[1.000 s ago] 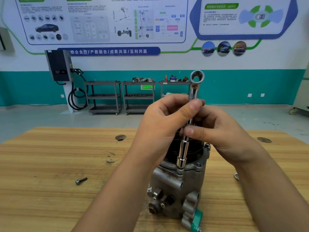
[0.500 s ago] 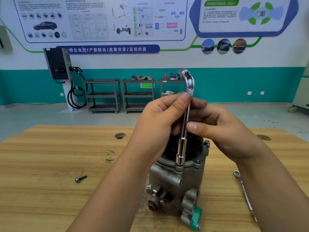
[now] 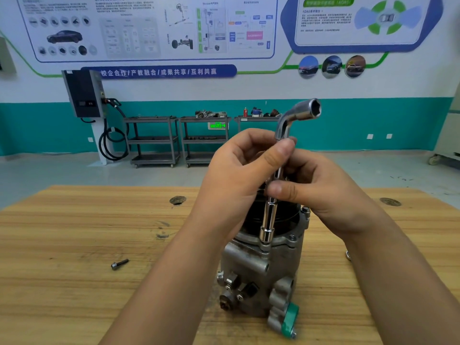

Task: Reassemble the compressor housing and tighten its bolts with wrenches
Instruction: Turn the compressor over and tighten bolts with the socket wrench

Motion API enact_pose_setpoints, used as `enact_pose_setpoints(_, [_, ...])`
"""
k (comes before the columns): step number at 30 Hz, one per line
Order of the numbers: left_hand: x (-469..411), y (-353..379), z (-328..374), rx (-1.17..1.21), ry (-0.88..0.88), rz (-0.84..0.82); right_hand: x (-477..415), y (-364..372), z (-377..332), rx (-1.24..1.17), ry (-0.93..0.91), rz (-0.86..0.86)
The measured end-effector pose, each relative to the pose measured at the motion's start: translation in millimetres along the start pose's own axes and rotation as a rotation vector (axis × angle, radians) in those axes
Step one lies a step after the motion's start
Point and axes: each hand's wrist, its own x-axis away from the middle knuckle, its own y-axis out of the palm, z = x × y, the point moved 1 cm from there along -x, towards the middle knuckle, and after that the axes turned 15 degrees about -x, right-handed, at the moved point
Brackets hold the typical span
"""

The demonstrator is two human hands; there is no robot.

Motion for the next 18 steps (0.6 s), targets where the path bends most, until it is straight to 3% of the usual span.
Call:
enact_pose_setpoints(10, [0.5,-3.5,0.2,0.044,0.007,-0.105,-0.2,2.1,-1.9,-0.06,0.019,-0.075])
enact_pose_setpoints(18, [2.5,-0.1,4.2,0.056,-0.035,-0.098,2.4,-2.5,-3.8,-0.132,0.031,-0.109])
